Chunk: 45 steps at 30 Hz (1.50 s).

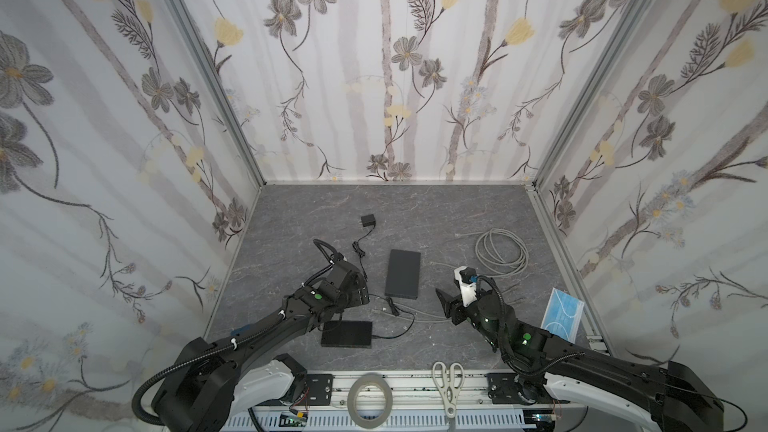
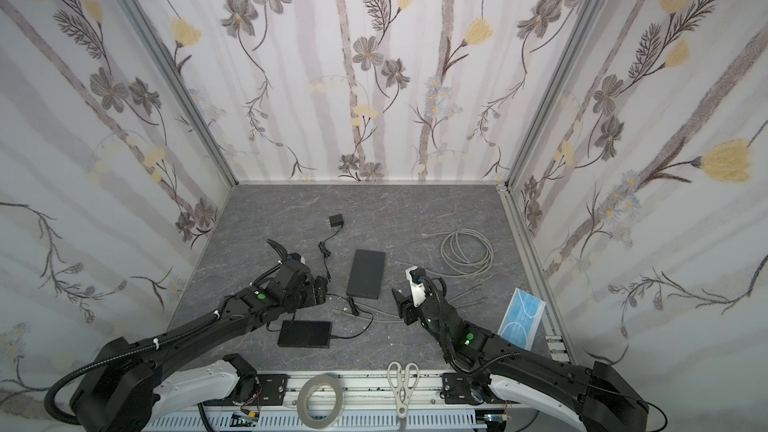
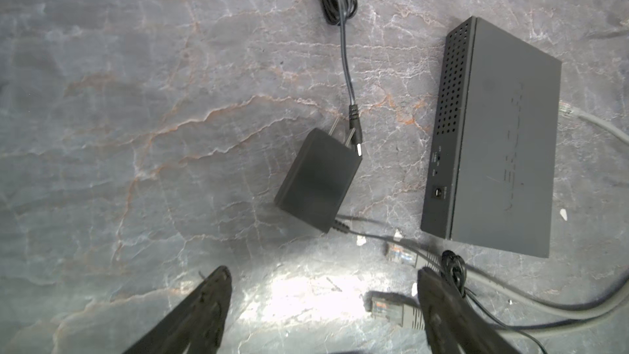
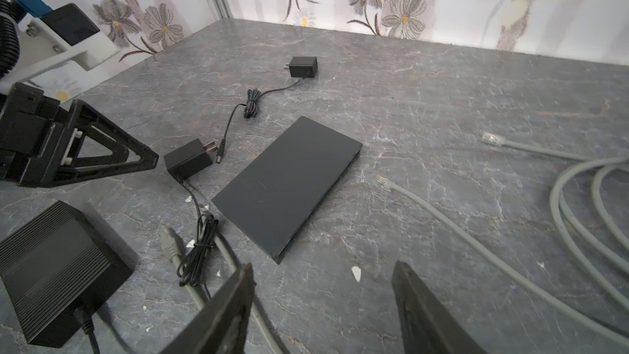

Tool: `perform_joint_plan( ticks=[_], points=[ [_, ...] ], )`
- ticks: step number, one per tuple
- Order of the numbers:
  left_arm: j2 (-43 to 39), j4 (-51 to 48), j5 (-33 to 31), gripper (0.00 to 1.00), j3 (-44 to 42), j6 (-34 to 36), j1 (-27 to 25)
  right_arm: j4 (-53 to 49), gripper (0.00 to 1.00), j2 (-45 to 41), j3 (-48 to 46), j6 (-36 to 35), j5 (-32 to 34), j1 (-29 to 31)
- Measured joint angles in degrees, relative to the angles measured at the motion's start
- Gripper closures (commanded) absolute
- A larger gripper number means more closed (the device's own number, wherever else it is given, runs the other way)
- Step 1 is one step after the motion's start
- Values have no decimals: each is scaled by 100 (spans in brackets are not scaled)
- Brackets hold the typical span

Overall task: Insert the plug into the switch port
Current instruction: 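Grasp the black power adapter with the left gripper and lift it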

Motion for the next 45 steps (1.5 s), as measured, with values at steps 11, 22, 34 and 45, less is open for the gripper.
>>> perform_joint_plan(
  ticks=[11,22,34,45],
  points=[
    [1893,-9,-247,17,1189,946,192,42,28,-1069,-732,286,9,-190],
    [2623,-11,-393,32,1379,1344,372,28,29,-1611,-881,286,26,-229],
    [2273,-15,-267,60,1152,1412,407,33,30,-1515,-938,293,31,-249],
    [1425,-125,-321,69,953,1235,785,44,30,-1436,-931,295,52,-254]
  ],
)
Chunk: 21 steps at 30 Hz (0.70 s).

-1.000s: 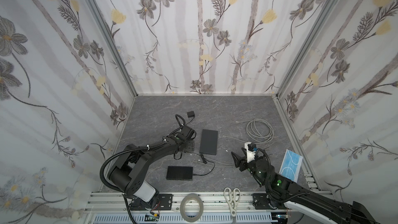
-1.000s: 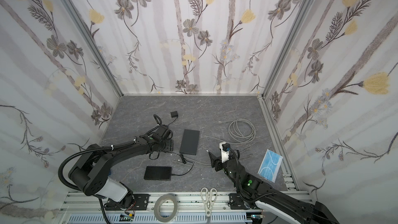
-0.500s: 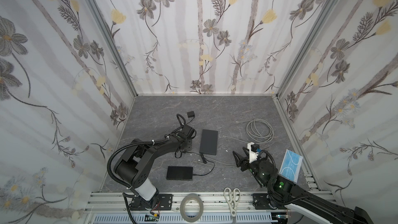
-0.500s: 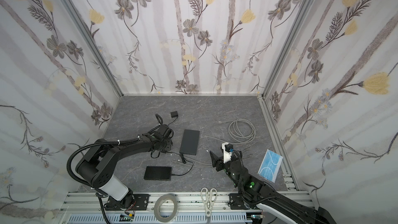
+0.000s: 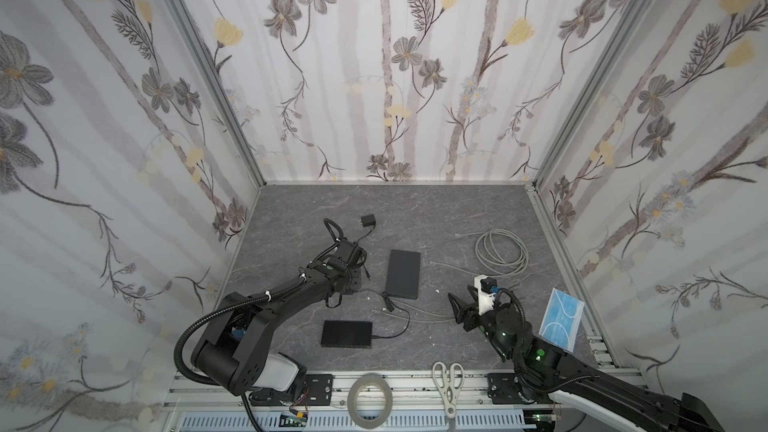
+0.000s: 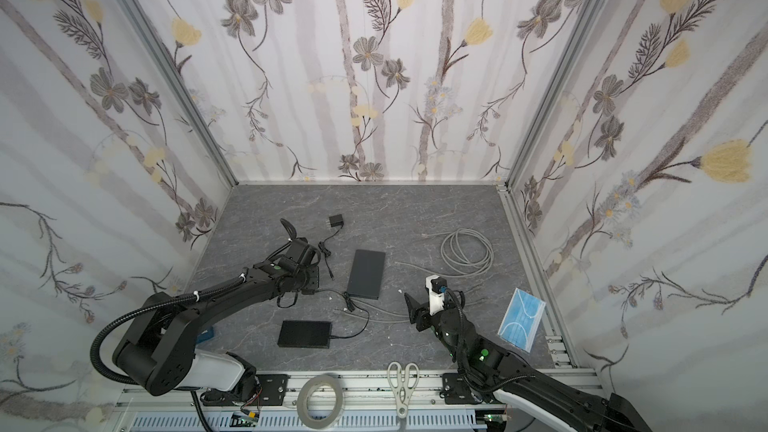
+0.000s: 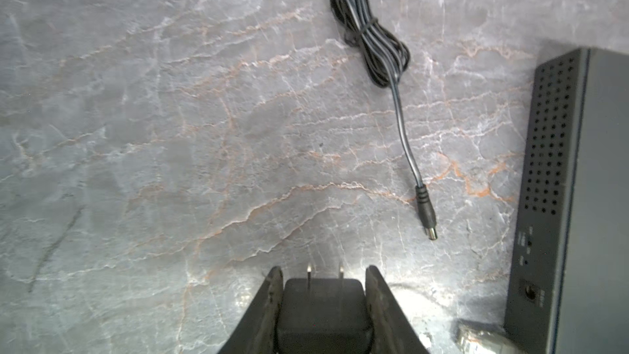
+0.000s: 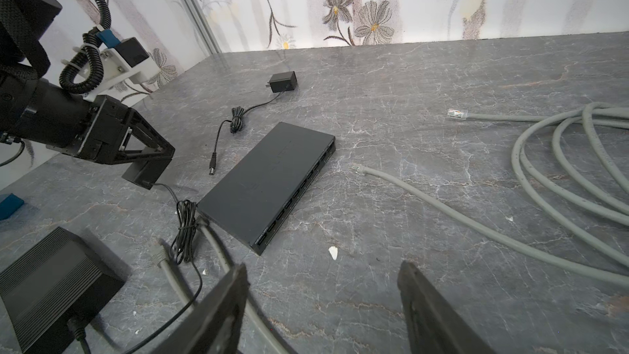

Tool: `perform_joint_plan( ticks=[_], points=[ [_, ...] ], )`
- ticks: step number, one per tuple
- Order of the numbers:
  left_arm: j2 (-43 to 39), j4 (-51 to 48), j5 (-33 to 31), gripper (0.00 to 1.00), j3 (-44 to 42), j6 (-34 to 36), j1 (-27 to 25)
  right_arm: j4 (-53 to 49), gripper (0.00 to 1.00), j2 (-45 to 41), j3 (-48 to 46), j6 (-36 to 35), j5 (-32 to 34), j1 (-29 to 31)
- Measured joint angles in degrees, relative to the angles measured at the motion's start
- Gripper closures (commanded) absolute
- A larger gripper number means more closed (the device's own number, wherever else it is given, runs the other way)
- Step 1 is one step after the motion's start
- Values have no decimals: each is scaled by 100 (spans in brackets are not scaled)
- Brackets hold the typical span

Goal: Insert the plug into the switch port

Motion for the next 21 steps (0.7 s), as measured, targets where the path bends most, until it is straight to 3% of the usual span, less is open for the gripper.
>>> perform_joint_plan(
  ticks=[7,13,17,21],
  points=[
    [-186,240,37,68,-131,-282,686,28,30,-22,-2,17,42,0],
    [-96,866,212,70,-343,-776,1939,26,30,2,-2,22,39,0],
    [431,1318,518,72,-256,-1244,2804,31,30,22,-2,22,37,0],
    [1093,1735,907,72,59,-1657,3222,31,30,155,0,22,31,0]
  ],
)
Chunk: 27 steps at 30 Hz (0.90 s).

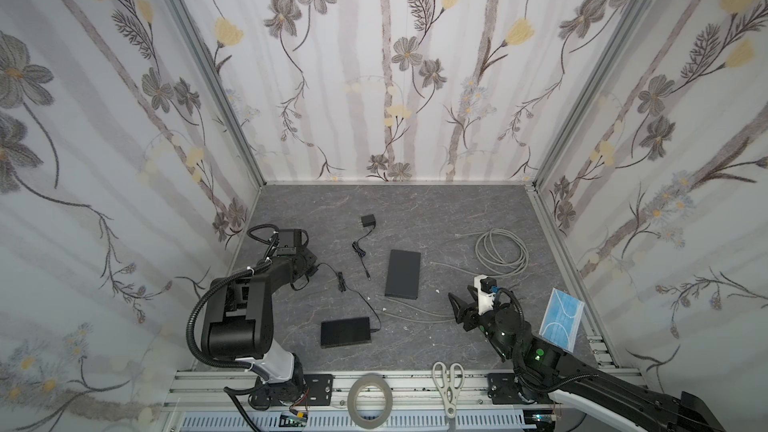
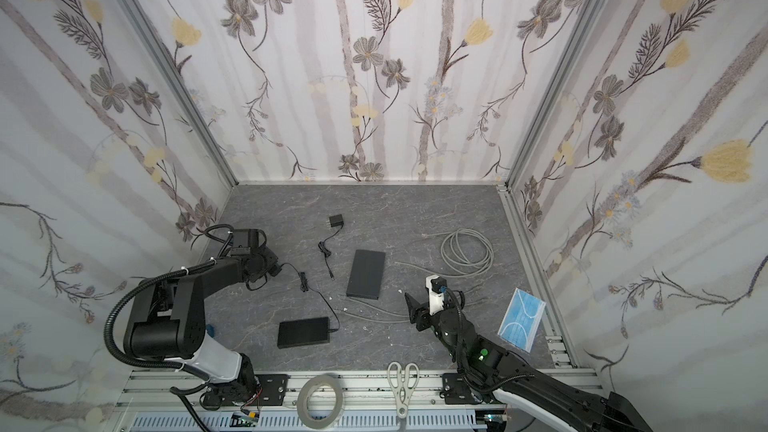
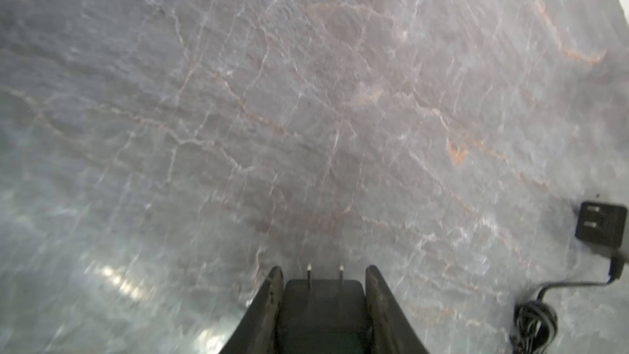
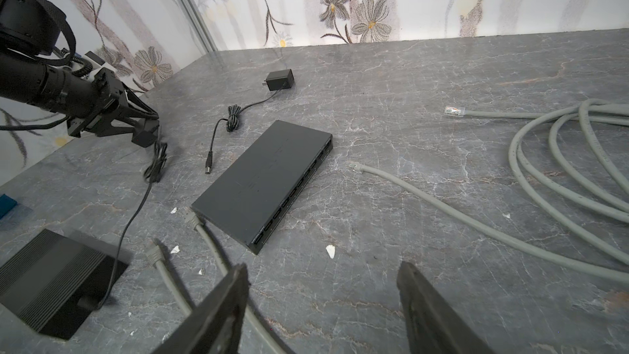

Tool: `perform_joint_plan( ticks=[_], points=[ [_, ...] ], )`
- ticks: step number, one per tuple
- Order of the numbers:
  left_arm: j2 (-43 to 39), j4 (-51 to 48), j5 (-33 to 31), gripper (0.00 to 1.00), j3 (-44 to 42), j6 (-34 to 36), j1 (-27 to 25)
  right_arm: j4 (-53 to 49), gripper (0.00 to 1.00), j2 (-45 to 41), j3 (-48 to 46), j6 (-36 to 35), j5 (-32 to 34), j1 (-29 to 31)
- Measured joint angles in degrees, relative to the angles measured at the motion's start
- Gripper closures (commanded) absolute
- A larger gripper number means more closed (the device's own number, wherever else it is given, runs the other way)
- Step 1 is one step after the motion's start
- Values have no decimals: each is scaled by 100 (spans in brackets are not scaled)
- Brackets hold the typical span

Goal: Insert the plug into the switch port

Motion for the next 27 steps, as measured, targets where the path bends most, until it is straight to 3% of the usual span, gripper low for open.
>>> perform_joint_plan(
  ticks=[8,16,17,18,20,23,24,27],
  points=[
    [1464,1121,321,80,1110,-699,555,42,30,345,87,-9,-153,0],
    [2247,1115,343,66,2155,-885,612,92,29,612,168,-31,-251,-2],
    [2330,1001,343,61,2332,-883,612,109,28,651,179,-33,-251,-2],
    [2387,876,345,49,2472,-881,612,129,28,684,190,-33,-256,-4],
    [2424,544,356,0,2697,-855,588,177,26,761,223,-74,-256,-17],
    [2323,140,249,0,2892,-835,511,232,15,811,249,-79,-256,-28],
    [2229,2,234,0,2889,-828,472,245,2,820,251,-90,-258,-33],
    [1709,-262,76,0,2649,-800,343,284,0,909,249,-136,-249,-33]
  ],
)
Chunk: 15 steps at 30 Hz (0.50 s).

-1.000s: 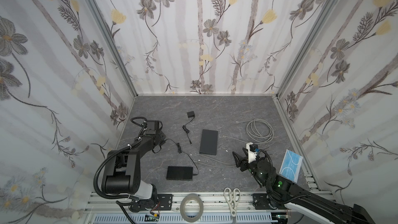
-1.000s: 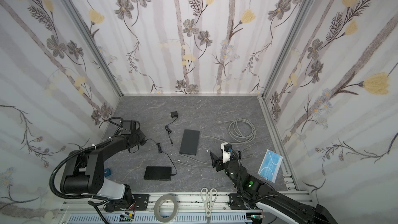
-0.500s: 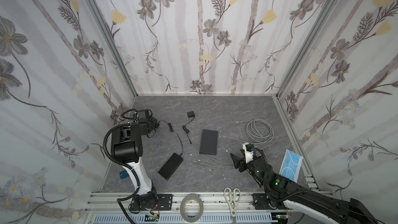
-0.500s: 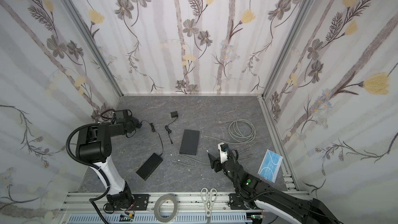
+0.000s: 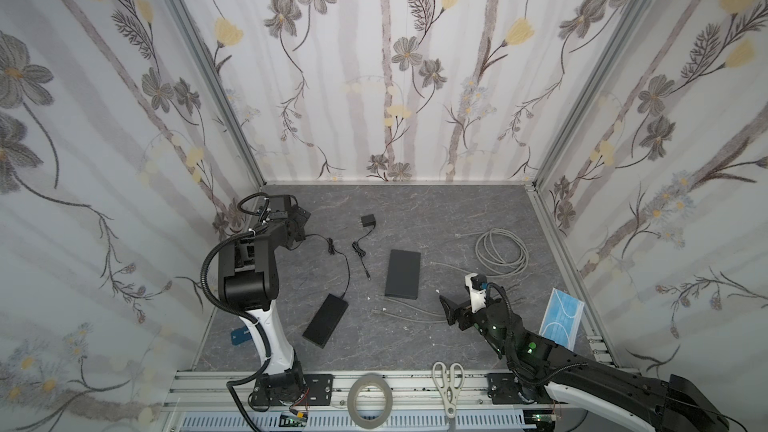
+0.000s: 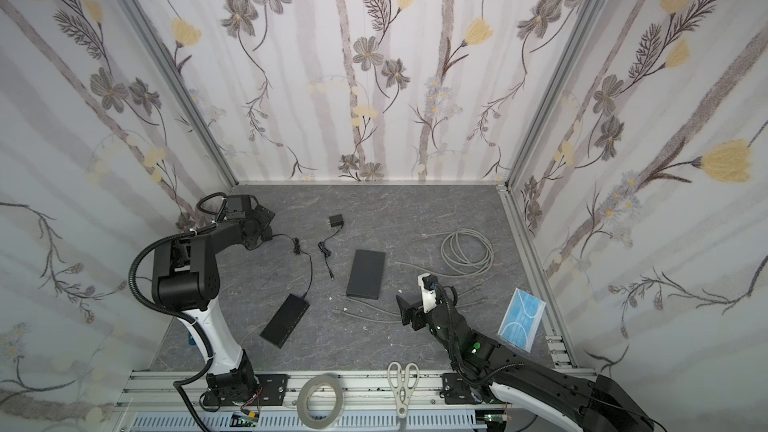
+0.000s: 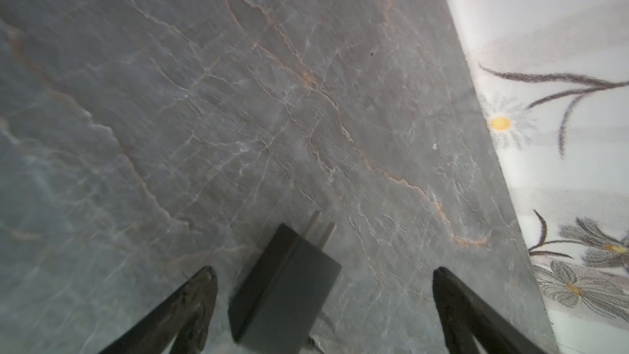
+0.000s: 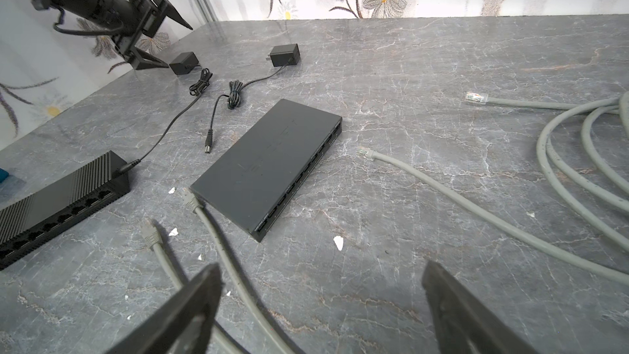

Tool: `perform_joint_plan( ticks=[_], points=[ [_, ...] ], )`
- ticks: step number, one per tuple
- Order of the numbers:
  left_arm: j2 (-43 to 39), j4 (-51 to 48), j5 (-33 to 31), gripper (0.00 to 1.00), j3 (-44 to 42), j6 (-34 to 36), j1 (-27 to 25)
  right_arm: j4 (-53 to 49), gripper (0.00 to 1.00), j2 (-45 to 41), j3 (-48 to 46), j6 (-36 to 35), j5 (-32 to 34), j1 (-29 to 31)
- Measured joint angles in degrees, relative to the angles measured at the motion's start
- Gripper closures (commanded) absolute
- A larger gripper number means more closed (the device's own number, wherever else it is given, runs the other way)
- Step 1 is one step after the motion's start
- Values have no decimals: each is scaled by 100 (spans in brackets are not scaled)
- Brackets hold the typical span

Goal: Insert the plug into the switch port

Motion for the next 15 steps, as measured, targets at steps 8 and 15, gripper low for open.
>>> perform_joint_plan(
  ticks=[8,15],
  points=[
    [-2671,-280,-348,0,-1915,146,-1222,-4,0,-87,-144,372,413,0],
    [-5174,-555,-570,0,-3807,404,-2144,-20,0,-761,-387,568,656,0]
  ],
)
